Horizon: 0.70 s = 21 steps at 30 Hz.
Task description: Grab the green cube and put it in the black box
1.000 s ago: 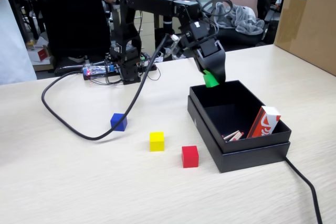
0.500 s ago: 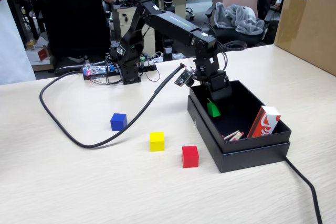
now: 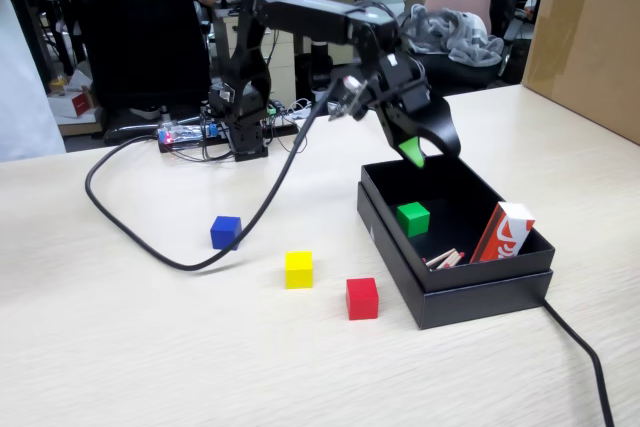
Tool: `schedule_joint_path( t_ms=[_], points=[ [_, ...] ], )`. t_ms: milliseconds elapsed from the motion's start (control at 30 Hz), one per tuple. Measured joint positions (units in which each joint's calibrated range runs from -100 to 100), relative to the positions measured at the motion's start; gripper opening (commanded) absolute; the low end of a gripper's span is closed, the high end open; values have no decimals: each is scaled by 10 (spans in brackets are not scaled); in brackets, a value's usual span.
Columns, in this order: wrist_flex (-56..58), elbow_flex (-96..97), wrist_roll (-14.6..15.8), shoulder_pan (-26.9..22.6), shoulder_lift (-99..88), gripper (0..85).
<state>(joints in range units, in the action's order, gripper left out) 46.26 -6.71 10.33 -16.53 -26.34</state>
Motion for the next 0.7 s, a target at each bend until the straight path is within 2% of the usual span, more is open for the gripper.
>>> schedule_joint_path(
  t_ms=[133,167,300,467,700],
  points=[
    [-6,151,-46,42,-216,481],
    [-39,277,-76,77,-335,481],
    [-110,427,-99,117,-467,483],
    [-123,585,-102,137,-593,488],
    [-141,759,-100,142,-716,509]
  ],
)
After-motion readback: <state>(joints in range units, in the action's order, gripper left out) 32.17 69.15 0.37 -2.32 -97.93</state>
